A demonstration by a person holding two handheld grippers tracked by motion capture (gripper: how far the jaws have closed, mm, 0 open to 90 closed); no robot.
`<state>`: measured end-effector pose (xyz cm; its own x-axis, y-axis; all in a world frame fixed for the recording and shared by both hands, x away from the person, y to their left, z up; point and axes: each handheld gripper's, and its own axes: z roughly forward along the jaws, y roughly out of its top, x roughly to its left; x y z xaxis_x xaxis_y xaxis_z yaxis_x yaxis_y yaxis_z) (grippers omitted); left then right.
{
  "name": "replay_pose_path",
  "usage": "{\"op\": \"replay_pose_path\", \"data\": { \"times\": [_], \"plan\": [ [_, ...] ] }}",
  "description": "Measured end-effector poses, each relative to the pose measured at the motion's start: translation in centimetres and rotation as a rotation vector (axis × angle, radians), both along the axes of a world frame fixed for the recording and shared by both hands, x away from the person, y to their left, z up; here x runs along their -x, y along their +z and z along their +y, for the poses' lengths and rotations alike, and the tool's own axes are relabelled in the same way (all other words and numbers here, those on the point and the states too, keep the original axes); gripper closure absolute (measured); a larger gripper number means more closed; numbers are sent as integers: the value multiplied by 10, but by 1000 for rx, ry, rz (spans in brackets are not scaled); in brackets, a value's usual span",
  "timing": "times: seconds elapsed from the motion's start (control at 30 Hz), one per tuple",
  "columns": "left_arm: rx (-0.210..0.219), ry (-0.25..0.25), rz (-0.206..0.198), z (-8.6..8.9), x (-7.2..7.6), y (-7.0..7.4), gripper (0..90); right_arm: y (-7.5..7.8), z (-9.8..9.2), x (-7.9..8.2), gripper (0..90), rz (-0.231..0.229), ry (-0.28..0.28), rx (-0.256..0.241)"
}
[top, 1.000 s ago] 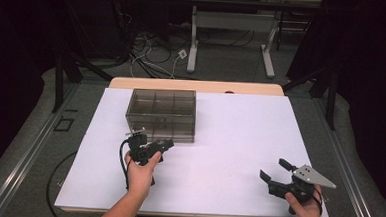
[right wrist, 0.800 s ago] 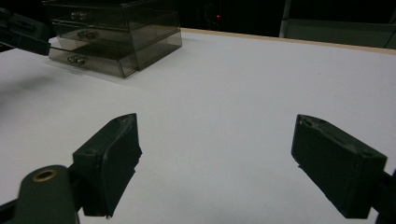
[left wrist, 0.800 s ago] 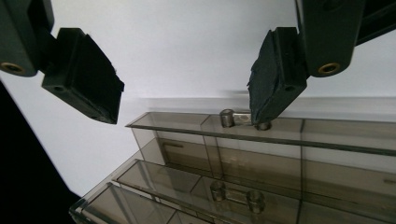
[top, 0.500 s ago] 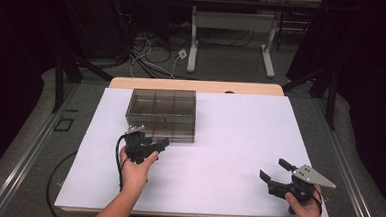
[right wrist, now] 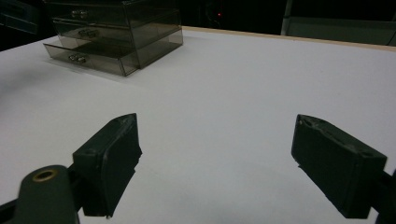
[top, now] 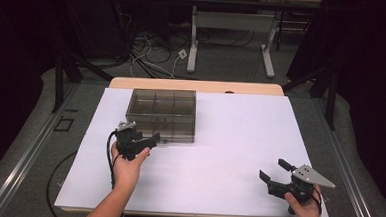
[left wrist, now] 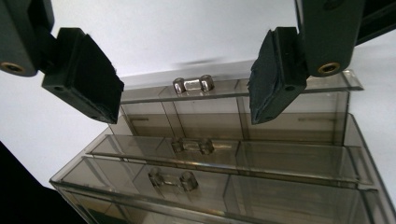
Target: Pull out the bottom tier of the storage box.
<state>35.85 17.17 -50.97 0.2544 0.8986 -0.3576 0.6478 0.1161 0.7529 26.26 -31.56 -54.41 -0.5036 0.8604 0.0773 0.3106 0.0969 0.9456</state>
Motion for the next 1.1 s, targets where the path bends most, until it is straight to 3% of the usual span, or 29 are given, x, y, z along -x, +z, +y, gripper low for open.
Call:
{"op": "replay_pose_path", "data": {
  "times": [0.33,0.53,1.1],
  "plan": [
    [-18,10,-2,10,-2,6,296,-1,0,0,147,-4,-3,-8],
    [-79,-6,-13,16,-5,13,321,-1,0,0,147,4,-5,-7],
    [-81,5,22,27,-11,14,359,-1,0,0,147,6,-4,-4]
  ]
}}
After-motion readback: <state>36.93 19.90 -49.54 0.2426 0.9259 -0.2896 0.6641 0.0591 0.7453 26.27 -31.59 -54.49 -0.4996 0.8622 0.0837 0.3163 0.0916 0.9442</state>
